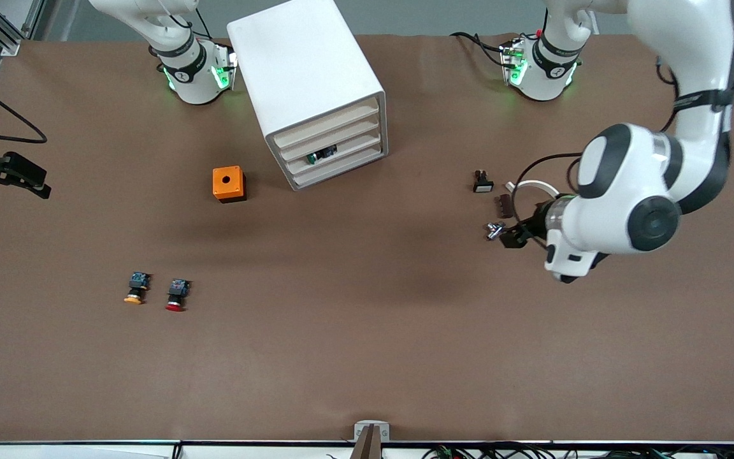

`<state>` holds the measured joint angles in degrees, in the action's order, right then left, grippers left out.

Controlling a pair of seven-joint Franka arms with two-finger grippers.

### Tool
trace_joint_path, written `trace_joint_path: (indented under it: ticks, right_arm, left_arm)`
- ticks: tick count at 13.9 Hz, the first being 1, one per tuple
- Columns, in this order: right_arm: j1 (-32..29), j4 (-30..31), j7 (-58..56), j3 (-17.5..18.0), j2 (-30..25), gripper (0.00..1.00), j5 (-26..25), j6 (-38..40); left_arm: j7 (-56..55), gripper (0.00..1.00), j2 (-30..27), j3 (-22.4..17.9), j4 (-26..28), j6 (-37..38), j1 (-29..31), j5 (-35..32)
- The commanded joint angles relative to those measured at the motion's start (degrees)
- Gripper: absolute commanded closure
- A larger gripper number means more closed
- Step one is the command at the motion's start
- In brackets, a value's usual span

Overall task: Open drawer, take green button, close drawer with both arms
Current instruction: 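Reach the left gripper to the front of the white cabinet drawer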

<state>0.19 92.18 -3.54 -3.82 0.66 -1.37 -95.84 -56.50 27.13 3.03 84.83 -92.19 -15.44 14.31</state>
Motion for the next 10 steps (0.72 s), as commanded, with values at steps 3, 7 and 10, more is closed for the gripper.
trace_joint_path:
  ticks: [3,7,10]
  right_arm:
    - [0.3,-0.2,0.6,0.0,-0.3,0.00,-0.9,0.7]
    - [0.4,0.1,0.5,0.0,-0.3,0.00,-0.9,0.7]
    - [0.4,0.2,0.5,0.0,-0.2,0.00,-0.9,1.3]
  left_arm:
    - [-22.1,0.00,7.4,-0.2,-3.6,1.1,-3.3,9.3]
    - [-37.3,0.00,13.0,-0.2,-3.5,1.1,-7.4,17.4]
    - [-44.6,0.01,15.4,-0.3,-3.4,1.1,-9.7,24.5]
